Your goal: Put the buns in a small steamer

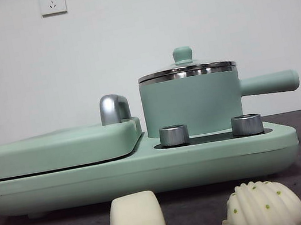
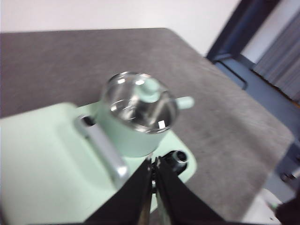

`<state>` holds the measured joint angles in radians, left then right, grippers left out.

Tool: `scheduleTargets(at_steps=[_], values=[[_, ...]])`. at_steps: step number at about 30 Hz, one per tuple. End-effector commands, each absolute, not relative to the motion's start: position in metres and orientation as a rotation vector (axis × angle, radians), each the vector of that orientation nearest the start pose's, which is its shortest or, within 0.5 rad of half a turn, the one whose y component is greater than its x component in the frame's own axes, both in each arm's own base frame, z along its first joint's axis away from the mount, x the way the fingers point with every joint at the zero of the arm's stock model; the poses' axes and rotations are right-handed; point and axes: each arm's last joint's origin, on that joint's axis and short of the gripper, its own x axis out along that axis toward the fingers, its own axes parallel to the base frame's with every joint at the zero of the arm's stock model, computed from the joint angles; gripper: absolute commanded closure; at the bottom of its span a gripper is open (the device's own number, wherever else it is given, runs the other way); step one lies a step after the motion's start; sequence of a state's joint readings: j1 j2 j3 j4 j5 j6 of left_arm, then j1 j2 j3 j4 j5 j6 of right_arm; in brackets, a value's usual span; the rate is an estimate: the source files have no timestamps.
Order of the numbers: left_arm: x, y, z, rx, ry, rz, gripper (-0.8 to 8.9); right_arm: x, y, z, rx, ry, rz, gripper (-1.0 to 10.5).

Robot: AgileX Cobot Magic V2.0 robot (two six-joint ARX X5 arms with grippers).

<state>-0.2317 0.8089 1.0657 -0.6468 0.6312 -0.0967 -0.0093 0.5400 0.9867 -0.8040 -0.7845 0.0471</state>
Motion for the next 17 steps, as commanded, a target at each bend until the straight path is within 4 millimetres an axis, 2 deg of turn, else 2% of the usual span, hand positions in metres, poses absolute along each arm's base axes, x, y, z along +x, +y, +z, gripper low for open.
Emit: scheduleTargets(at_steps=[1, 4, 8, 10, 14, 15, 17], values=[[0.1367, -0.0529, 0.3921, -0.136, 0.381, -0.876, 8.02, 0.071, 0.0203, 0.3726, 0.165, 0.335, 0.79, 9.3], [0.1371, -0.0543, 0.3944, -0.129, 0.355, -0.887, 7.98, 0.071, 0.0204, 0.3725, 0.166, 0.336, 0.791, 9.3], [0.1373, -0.0542, 0.3936, -0.131, 0.364, -0.885, 7.14, 0.071, 0.0204, 0.3724, 0.166, 0.337, 0.79, 9.2], [0.1377, -0.0543, 0.3931, -0.132, 0.369, -0.885, 6.11, 0.071, 0.0204, 0.3724, 0.166, 0.337, 0.79, 8.6], [0.1382, -0.0545, 0.3932, -0.132, 0.368, -0.885, 3.44, 0.071, 0.0204, 0.3725, 0.166, 0.336, 0.79, 6.3], [0.1382, -0.0545, 0.3932, -0.132, 0.368, -0.885, 3.1, 0.071, 0.0204, 0.3725, 0.166, 0.336, 0.79, 5.8], [0.1382, -0.0545, 0.3932, -0.133, 0.369, -0.885, 3.04, 0.071, 0.0204, 0.3725, 0.166, 0.336, 0.79, 5.0]])
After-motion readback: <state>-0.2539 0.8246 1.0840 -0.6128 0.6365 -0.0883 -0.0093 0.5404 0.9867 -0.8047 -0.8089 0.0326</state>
